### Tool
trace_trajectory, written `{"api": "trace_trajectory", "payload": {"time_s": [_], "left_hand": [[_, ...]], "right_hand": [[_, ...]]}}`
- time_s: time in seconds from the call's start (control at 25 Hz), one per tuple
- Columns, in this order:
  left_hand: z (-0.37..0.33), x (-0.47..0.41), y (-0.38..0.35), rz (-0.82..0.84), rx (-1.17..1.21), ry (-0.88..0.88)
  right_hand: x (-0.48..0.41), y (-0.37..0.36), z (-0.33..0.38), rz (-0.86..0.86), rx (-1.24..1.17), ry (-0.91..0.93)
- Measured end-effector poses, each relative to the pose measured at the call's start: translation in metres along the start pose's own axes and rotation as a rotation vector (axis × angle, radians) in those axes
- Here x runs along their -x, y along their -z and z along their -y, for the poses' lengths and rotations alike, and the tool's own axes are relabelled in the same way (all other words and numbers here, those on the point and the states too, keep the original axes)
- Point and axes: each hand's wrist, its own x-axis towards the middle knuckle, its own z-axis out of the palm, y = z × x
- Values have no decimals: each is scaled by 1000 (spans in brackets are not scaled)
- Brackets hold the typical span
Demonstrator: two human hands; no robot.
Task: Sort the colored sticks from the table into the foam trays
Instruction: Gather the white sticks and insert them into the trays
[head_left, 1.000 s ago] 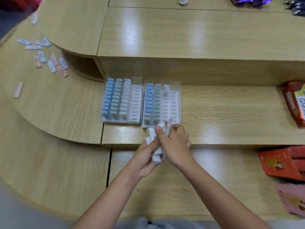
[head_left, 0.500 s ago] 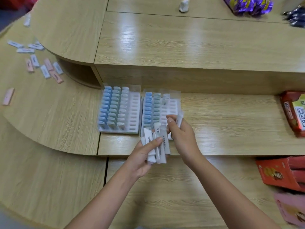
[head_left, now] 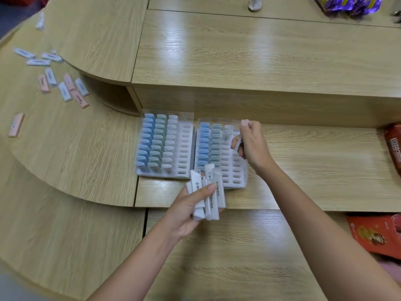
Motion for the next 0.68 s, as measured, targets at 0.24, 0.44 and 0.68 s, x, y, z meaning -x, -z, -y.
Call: {"api": "trace_trajectory", "payload": {"time_s": [0.24,0.44,0.68], "left_hand": [[-5,2,3,18,18,-11],[-8,7,10,31,23,-14],[-9,8,13,27,26,-11]], "right_hand": [[-7,-16,-15,-155,64,68],[-15,-19,-26,-148,317,212],[-20,-13,-26,-23,642,361]]}}
